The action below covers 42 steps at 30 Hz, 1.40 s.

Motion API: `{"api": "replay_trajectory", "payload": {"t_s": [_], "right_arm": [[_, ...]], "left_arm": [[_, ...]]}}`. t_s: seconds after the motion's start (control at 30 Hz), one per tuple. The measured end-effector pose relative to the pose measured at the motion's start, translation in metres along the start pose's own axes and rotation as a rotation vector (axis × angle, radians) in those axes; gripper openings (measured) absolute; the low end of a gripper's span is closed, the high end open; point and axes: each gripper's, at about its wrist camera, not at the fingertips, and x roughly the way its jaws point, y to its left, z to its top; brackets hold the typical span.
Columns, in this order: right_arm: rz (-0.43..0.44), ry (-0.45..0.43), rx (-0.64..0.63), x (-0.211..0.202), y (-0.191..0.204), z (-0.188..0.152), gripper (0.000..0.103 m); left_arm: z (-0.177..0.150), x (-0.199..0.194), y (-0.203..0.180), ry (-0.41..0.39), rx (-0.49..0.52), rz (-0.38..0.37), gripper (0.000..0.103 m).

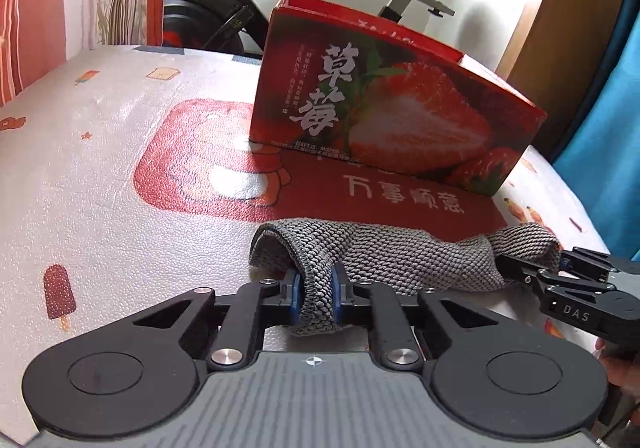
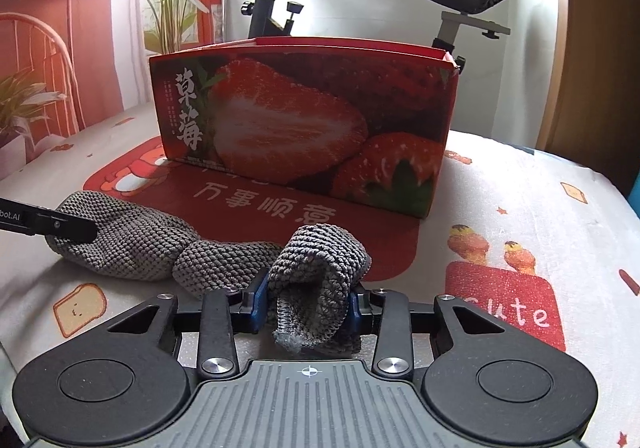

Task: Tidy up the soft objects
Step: 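Lift the grey sleeve with both grippers over the red box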

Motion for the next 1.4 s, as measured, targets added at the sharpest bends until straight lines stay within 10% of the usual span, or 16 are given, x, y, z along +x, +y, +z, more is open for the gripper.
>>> {"api": "replay_trajectory", "payload": {"t_s": [1.4], "right_arm": [[0.007, -0.235, -0.166, -0.065, 0.003, 0.135, 0.029]], "left_arm": [[0.097, -0.075, -0.016, -0.340, 0.056, -0.089, 0.014]]}}
